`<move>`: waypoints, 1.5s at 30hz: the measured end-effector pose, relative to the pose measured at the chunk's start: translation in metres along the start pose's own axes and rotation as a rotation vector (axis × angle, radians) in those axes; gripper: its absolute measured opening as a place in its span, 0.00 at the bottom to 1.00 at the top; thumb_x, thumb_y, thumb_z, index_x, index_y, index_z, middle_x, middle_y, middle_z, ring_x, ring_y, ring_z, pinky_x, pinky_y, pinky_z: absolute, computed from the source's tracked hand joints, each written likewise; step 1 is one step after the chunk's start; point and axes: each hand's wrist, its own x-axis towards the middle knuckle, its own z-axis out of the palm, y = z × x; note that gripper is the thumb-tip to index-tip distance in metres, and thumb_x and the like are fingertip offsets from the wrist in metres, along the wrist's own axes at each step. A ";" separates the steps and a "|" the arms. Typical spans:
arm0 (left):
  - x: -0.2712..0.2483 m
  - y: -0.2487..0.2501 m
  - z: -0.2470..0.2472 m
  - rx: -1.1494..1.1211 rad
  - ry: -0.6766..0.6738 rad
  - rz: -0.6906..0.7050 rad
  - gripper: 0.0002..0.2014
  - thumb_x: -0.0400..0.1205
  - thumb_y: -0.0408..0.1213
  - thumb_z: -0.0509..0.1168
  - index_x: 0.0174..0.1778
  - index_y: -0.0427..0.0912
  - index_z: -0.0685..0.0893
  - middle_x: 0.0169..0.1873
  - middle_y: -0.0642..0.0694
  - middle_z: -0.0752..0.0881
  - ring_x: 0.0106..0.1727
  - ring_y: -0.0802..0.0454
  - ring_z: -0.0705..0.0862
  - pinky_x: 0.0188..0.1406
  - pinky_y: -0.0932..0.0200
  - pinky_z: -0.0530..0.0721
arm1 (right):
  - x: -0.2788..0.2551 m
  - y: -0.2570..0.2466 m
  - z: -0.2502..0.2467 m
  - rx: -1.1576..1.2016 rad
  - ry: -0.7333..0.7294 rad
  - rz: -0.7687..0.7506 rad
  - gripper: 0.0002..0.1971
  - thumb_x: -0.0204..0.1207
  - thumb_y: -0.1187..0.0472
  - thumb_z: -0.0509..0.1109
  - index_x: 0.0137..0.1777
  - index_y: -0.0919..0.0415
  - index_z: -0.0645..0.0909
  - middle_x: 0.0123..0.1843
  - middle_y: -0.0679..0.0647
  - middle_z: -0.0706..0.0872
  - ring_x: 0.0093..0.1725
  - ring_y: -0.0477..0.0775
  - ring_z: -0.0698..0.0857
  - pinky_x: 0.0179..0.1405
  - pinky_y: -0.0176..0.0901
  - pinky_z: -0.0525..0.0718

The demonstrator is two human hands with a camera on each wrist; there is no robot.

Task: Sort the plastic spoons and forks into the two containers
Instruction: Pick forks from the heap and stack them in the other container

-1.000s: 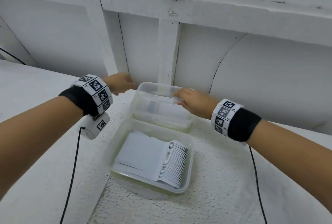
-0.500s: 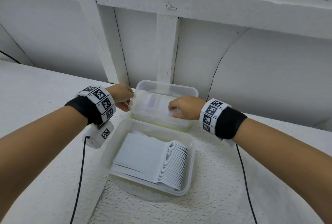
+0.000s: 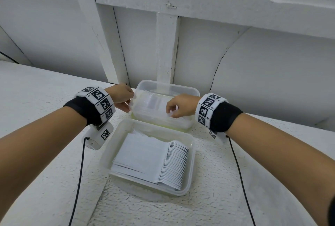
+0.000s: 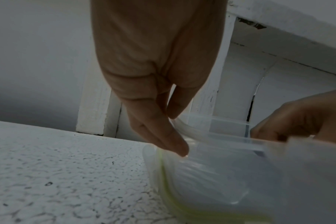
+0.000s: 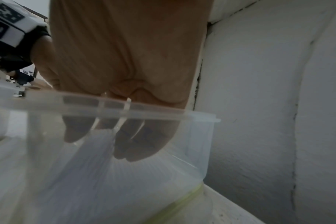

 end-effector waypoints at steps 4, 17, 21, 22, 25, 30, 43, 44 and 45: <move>0.000 -0.001 0.000 0.003 -0.009 0.000 0.10 0.85 0.29 0.53 0.54 0.34 0.79 0.36 0.44 0.86 0.23 0.56 0.86 0.31 0.62 0.87 | -0.002 0.000 0.000 0.007 0.016 -0.013 0.14 0.79 0.60 0.66 0.63 0.58 0.81 0.59 0.55 0.84 0.51 0.49 0.79 0.46 0.33 0.69; -0.020 0.000 -0.011 0.113 0.030 0.046 0.11 0.86 0.36 0.55 0.59 0.37 0.78 0.39 0.45 0.83 0.40 0.47 0.82 0.38 0.57 0.83 | -0.023 0.005 -0.011 0.106 0.158 0.038 0.16 0.79 0.52 0.67 0.64 0.56 0.81 0.59 0.53 0.85 0.58 0.49 0.82 0.60 0.40 0.77; -0.050 0.008 -0.015 0.129 0.128 0.167 0.12 0.86 0.38 0.55 0.59 0.38 0.79 0.42 0.46 0.83 0.42 0.49 0.81 0.34 0.60 0.81 | -0.067 0.005 -0.018 0.259 0.453 0.019 0.12 0.79 0.54 0.67 0.57 0.59 0.85 0.54 0.54 0.88 0.55 0.51 0.84 0.60 0.44 0.80; -0.061 0.011 -0.014 0.114 0.140 0.209 0.12 0.86 0.39 0.56 0.58 0.38 0.80 0.42 0.46 0.84 0.41 0.50 0.81 0.34 0.60 0.80 | -0.082 0.004 -0.017 0.300 0.522 0.012 0.11 0.79 0.55 0.67 0.55 0.60 0.86 0.52 0.54 0.88 0.53 0.51 0.85 0.58 0.43 0.81; -0.103 0.022 -0.002 0.031 0.146 0.351 0.10 0.86 0.39 0.56 0.52 0.43 0.82 0.40 0.47 0.85 0.38 0.52 0.81 0.33 0.60 0.80 | -0.135 0.001 -0.001 0.371 0.596 0.022 0.10 0.79 0.55 0.68 0.54 0.58 0.86 0.47 0.46 0.87 0.48 0.45 0.84 0.52 0.29 0.79; -0.177 0.037 0.051 -0.069 0.012 0.548 0.11 0.86 0.36 0.56 0.43 0.44 0.83 0.33 0.50 0.84 0.28 0.61 0.80 0.30 0.64 0.80 | -0.221 -0.002 0.054 0.409 0.626 0.073 0.08 0.78 0.56 0.68 0.51 0.55 0.86 0.43 0.35 0.84 0.46 0.36 0.83 0.44 0.19 0.76; -0.208 0.041 0.261 0.411 -0.323 0.607 0.14 0.85 0.42 0.57 0.63 0.42 0.77 0.60 0.44 0.80 0.56 0.50 0.79 0.49 0.63 0.73 | -0.328 0.000 0.192 0.209 0.368 0.532 0.17 0.82 0.48 0.59 0.68 0.48 0.78 0.62 0.47 0.81 0.61 0.47 0.77 0.59 0.38 0.75; -0.206 0.039 0.269 0.444 -0.332 0.580 0.16 0.85 0.43 0.57 0.67 0.41 0.74 0.63 0.42 0.76 0.59 0.47 0.78 0.52 0.61 0.74 | -0.330 0.000 0.196 0.194 0.363 0.548 0.18 0.83 0.47 0.58 0.69 0.48 0.77 0.64 0.47 0.80 0.63 0.48 0.76 0.61 0.40 0.75; -0.204 0.038 0.275 0.454 -0.330 0.556 0.19 0.85 0.44 0.57 0.70 0.39 0.70 0.66 0.40 0.72 0.59 0.45 0.78 0.53 0.59 0.74 | -0.332 0.000 0.200 0.189 0.364 0.559 0.18 0.83 0.47 0.58 0.70 0.47 0.76 0.65 0.47 0.79 0.64 0.49 0.76 0.62 0.41 0.75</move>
